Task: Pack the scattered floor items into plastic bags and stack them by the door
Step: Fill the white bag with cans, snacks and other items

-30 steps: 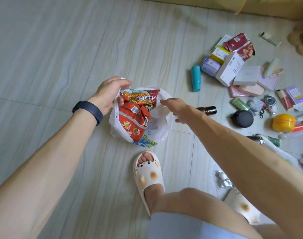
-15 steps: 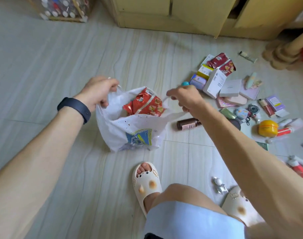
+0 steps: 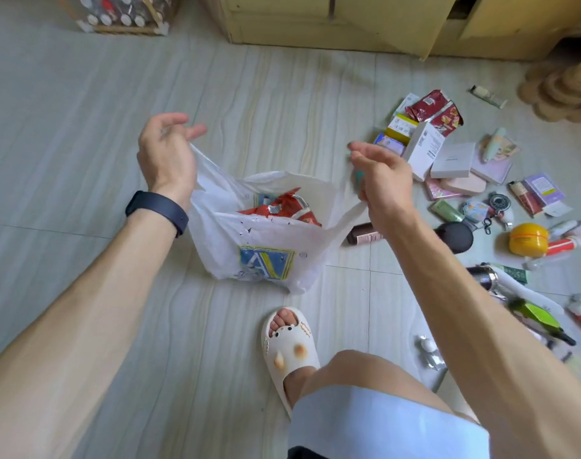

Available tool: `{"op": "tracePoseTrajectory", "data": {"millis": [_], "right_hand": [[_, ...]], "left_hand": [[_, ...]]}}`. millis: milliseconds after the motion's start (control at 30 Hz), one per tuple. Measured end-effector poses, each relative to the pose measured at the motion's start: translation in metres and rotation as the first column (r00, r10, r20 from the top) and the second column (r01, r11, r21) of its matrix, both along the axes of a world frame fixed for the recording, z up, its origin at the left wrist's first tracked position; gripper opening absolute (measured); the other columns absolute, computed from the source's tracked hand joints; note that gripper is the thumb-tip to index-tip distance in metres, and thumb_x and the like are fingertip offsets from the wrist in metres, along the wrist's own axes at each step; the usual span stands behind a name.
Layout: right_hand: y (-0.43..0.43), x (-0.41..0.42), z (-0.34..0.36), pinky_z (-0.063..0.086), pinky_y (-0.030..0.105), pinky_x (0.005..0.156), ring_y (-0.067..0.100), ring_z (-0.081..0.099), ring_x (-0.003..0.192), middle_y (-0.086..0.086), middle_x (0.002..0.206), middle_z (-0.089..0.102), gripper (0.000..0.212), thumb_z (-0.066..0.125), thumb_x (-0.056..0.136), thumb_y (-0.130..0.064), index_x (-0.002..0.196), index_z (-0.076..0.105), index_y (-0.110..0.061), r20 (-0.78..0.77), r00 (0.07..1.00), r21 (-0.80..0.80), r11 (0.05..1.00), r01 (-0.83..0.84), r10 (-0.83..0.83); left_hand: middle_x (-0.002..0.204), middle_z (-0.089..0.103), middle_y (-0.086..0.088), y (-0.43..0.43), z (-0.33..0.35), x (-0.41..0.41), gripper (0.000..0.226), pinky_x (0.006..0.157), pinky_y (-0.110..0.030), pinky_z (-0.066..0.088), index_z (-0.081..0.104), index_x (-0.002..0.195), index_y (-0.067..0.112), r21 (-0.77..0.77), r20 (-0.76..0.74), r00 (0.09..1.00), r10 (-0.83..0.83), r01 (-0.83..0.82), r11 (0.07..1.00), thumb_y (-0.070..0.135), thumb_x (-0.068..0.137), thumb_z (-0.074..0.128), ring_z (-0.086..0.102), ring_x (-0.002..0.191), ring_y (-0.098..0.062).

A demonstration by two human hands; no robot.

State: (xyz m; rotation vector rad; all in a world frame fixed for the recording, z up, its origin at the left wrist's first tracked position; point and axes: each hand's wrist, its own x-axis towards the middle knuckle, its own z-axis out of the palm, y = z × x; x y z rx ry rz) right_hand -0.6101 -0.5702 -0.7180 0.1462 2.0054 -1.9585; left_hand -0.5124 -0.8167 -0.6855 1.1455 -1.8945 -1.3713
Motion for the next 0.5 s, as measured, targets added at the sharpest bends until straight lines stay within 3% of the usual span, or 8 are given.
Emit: {"op": "tracePoseTrajectory", "data": {"millis": [100,200,300,367,433,500], "right_hand": [[-0.019,-0.009,0.025,0.03,0.018,0.042,-0.001,0.043,0.042,-0.015,0.058,0.056,0.017,0.062,0.088,-0.009,0.097,0.076,-0.016,-0.04,0.999,0.046,0.999,-0.027,0.029],[-0.025,-0.004,0.032,0.038,0.017,0.05,-0.002,0.048,0.05,-0.017,0.062,0.061,0.017,0.063,0.087,-0.011,0.086,0.075,-0.024,-0.131,0.991,-0.01,1.0,-0.006,0.005],[-0.017,0.008,0.012,0.049,0.022,0.075,0.001,0.059,0.075,-0.017,0.076,0.067,0.018,0.059,0.087,-0.018,0.089,0.075,-0.027,-0.197,0.975,0.278,0.96,-0.041,0.098],[-0.006,0.008,0.01,0.051,0.026,0.085,0.008,0.063,0.088,-0.012,0.087,0.068,0.021,0.055,0.087,-0.021,0.095,0.074,-0.028,-0.227,0.966,0.46,0.888,-0.002,0.119],[0.006,0.002,0.012,0.048,0.026,0.084,0.02,0.064,0.099,0.0,0.102,0.07,0.025,0.053,0.087,-0.025,0.103,0.072,-0.027,-0.266,0.942,0.618,0.786,0.005,0.203],[0.014,-0.001,0.008,0.044,0.031,0.081,0.032,0.061,0.104,0.011,0.114,0.066,0.032,0.052,0.086,-0.035,0.113,0.067,-0.026,-0.11,0.908,0.834,0.534,-0.136,0.403]], "left_hand": [[0.074,0.074,0.01,0.004,0.021,-0.004,0.028,0.074,-0.006,0.039,0.067,0.094,0.025,-0.028,-0.047,0.997,-0.061,0.06,0.998,0.016,0.079,0.045,0.071,0.089,-0.01],[0.076,0.075,0.008,0.02,0.028,0.007,0.018,0.065,-0.008,0.041,0.066,0.086,0.028,-0.192,-0.019,0.993,-0.115,0.109,0.975,0.019,0.081,0.051,0.066,0.076,-0.004],[0.087,0.072,0.013,0.02,0.015,0.019,0.016,0.08,-0.021,0.047,0.07,0.089,0.031,-0.273,0.28,0.942,-0.183,0.261,0.926,0.028,0.084,0.054,0.064,0.089,-0.006],[0.102,0.07,0.01,0.009,0.007,0.025,0.019,0.081,-0.027,0.046,0.069,0.097,0.035,-0.259,0.562,0.8,-0.21,0.411,0.874,0.034,0.085,0.054,0.062,0.1,-0.021],[0.121,0.062,0.002,0.005,0.003,0.029,0.025,0.081,-0.031,0.043,0.065,0.108,0.035,-0.238,0.774,0.609,-0.173,0.533,0.812,0.038,0.085,0.055,0.059,0.108,-0.032],[0.132,0.046,-0.009,0.011,-0.004,0.031,0.037,0.079,-0.036,0.04,0.059,0.121,0.025,-0.27,0.879,0.474,-0.051,0.584,0.766,0.037,0.086,0.058,0.058,0.106,-0.039]]}}
